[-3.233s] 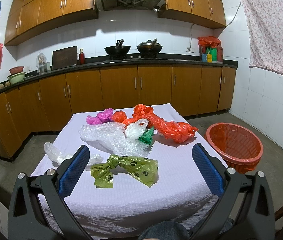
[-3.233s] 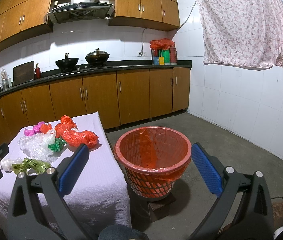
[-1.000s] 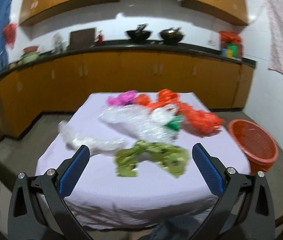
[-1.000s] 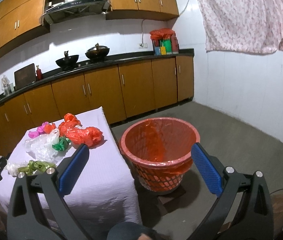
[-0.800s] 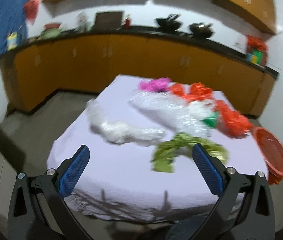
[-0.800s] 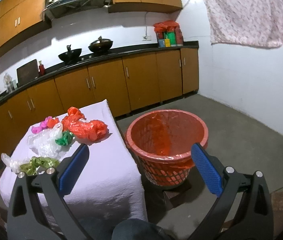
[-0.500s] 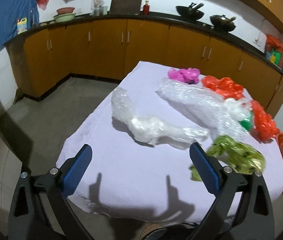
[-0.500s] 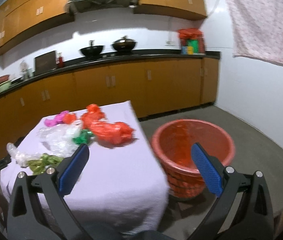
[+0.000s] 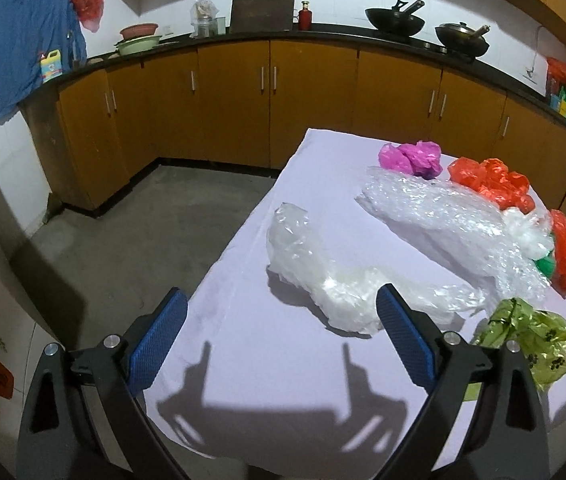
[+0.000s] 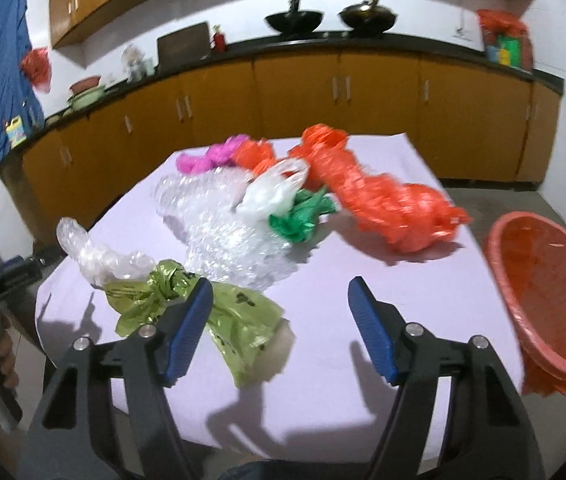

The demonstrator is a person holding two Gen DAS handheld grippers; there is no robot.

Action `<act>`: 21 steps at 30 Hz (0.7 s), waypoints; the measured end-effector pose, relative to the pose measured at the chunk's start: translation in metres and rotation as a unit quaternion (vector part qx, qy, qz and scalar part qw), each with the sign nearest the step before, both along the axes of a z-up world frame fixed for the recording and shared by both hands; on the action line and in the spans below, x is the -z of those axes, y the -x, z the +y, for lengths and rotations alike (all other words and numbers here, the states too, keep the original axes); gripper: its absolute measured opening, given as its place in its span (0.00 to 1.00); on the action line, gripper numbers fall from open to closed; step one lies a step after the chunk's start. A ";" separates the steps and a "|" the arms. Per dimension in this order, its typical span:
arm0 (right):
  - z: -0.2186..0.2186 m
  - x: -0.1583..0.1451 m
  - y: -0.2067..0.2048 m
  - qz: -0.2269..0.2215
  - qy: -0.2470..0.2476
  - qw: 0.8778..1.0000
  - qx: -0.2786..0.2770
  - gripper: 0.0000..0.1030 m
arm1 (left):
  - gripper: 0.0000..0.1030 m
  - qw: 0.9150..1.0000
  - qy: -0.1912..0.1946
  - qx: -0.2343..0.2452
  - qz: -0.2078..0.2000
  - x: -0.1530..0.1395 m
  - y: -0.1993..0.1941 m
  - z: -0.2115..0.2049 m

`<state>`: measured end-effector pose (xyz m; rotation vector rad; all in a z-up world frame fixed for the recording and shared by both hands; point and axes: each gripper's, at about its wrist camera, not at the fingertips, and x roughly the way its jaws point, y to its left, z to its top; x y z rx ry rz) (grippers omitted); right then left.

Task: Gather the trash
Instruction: 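Reach the right gripper to the green paw-print bag and close on it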

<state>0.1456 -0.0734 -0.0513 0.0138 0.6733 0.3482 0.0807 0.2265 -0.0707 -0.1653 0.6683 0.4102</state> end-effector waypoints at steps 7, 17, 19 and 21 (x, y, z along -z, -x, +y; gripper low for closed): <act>0.032 0.018 -0.011 0.007 0.038 0.997 -0.065 0.67 | 0.92 1.000 0.004 0.001 0.005 0.008 -0.001 0.000; 0.029 0.040 -0.027 0.043 0.051 0.996 -0.061 0.09 | 0.92 1.000 0.000 0.016 0.006 0.010 -0.008 -0.015; 0.019 0.032 -0.026 0.033 0.042 0.997 -0.051 0.07 | 0.92 1.000 -0.001 0.021 0.009 0.012 -0.011 -0.019; 0.011 0.024 -0.024 0.021 0.038 0.998 -0.042 0.07 | 0.93 1.000 0.000 0.025 0.011 0.014 -0.015 -0.023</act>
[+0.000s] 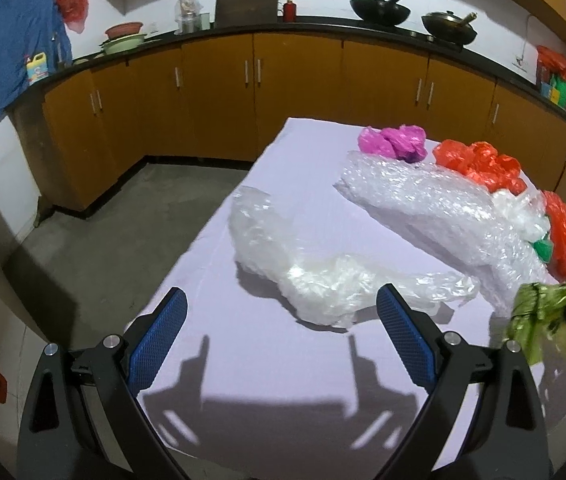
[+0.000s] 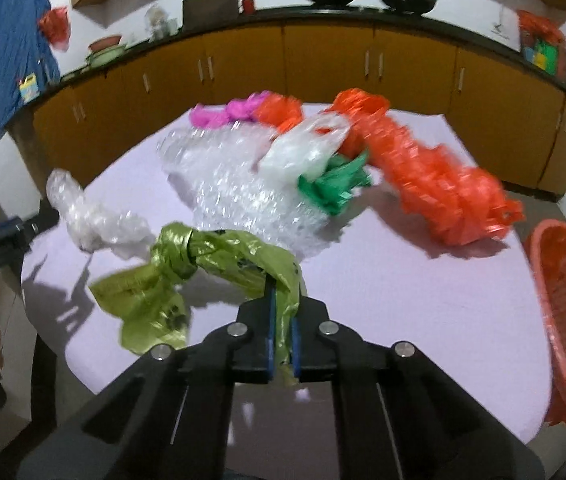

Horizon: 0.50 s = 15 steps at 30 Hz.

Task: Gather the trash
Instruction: 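Reach the right gripper to the green paw-print bag and close on it, then carry the green bag to the orange basket with the right gripper while the left gripper grasps clear plastic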

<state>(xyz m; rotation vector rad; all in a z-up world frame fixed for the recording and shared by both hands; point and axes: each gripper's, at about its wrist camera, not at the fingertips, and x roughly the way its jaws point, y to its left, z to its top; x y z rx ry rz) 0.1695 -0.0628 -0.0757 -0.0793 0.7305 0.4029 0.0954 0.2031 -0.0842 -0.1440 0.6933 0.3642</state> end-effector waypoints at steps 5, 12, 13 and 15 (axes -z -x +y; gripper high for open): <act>-0.026 -0.020 0.009 -0.037 -0.011 0.999 0.032 0.07 | 0.95 1.000 0.003 0.012 0.003 0.003 -0.009 -0.009; -0.055 -0.033 0.009 -0.050 -0.027 0.996 0.073 0.07 | 0.95 1.000 0.022 0.006 0.017 0.011 -0.027 -0.009; -0.058 -0.033 0.009 -0.050 -0.027 0.995 0.078 0.07 | 0.95 0.999 0.026 0.004 0.020 0.012 -0.030 -0.008; -0.063 -0.033 0.007 -0.049 -0.026 0.995 0.084 0.07 | 0.95 0.999 0.031 -0.001 0.027 0.015 -0.038 -0.004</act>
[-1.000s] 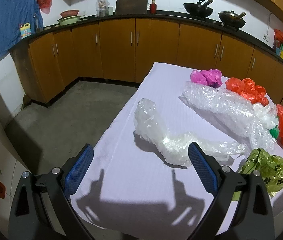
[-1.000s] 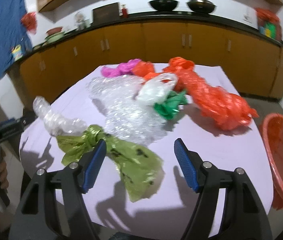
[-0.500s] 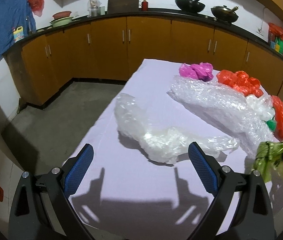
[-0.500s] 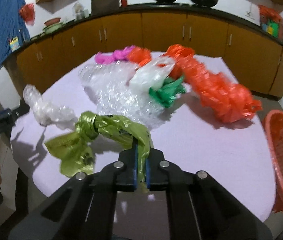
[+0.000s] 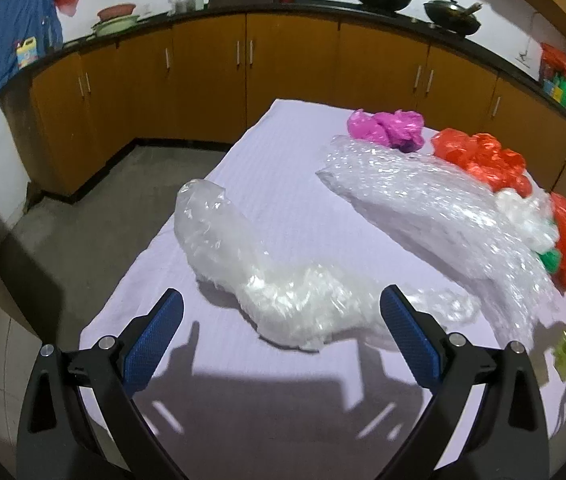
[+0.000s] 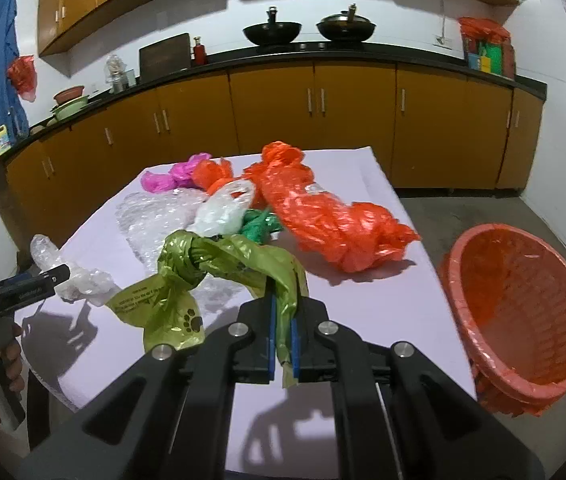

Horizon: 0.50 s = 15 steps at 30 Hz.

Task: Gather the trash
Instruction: 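Carry the green bag to the orange basket with the right gripper while the left gripper grasps clear plastic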

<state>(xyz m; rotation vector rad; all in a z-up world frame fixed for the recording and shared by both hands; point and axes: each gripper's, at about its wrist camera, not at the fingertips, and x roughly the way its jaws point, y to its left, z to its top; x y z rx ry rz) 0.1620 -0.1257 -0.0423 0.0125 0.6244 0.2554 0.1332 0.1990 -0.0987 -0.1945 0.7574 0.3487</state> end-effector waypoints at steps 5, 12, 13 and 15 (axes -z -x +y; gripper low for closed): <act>-0.008 0.003 -0.001 0.004 0.002 1.000 0.010 0.07 | 0.95 0.999 0.015 0.012 0.027 0.013 -0.018 0.000; -0.016 0.004 -0.004 0.007 0.002 1.000 0.021 0.07 | 0.59 0.998 0.046 0.025 0.035 0.021 -0.022 0.000; -0.017 0.004 -0.003 0.006 0.001 1.000 0.022 0.07 | 0.54 0.998 0.043 0.025 0.033 0.021 -0.022 -0.001; -0.020 0.002 -0.002 0.004 -0.001 1.000 0.026 0.07 | 0.51 0.998 0.043 0.024 0.030 0.018 -0.021 0.000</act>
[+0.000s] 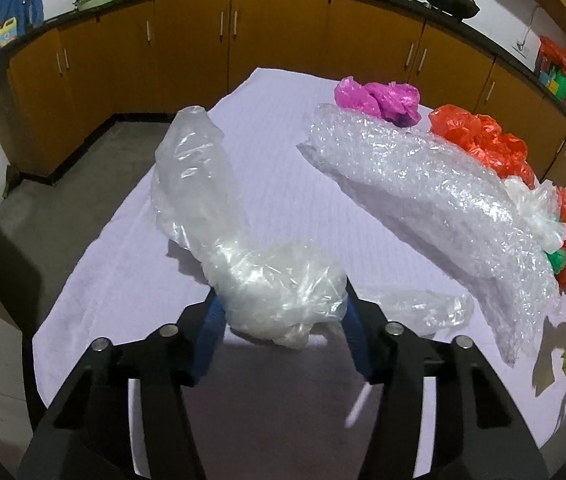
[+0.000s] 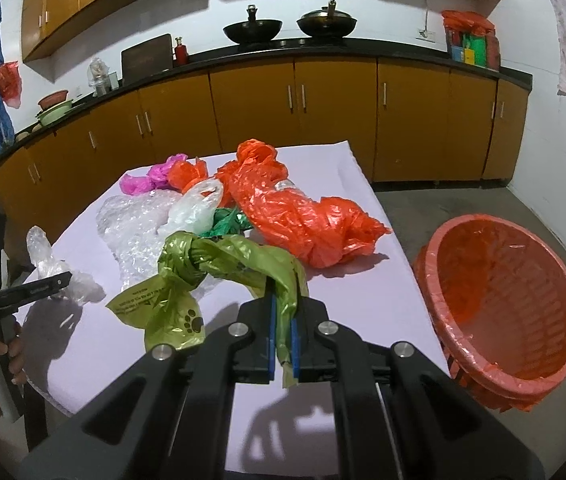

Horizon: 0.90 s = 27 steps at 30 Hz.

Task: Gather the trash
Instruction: 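Carry the green bag to the orange basket with the right gripper while the left gripper grasps clear plastic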

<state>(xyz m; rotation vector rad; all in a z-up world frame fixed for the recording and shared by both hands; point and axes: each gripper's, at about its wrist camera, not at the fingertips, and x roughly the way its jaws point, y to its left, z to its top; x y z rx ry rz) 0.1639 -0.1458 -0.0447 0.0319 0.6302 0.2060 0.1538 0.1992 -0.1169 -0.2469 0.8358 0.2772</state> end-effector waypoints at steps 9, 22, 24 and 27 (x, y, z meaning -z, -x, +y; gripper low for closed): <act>-0.025 -0.012 0.002 -0.018 -0.013 0.999 0.029 0.07 | 0.48 0.998 -0.011 0.019 -0.052 -0.042 0.007 -0.017; -0.109 -0.023 0.015 -0.045 -0.013 0.989 0.140 0.07 | 0.48 0.979 -0.003 0.166 -0.122 -0.109 -0.003 -0.138; -0.123 -0.023 0.018 -0.045 -0.010 0.986 0.161 0.07 | 0.48 0.974 0.000 0.191 -0.123 -0.111 -0.008 -0.161; -0.152 -0.022 0.020 -0.044 -0.009 0.977 0.207 0.07 | 0.48 0.967 -0.001 0.225 -0.121 -0.110 -0.011 -0.196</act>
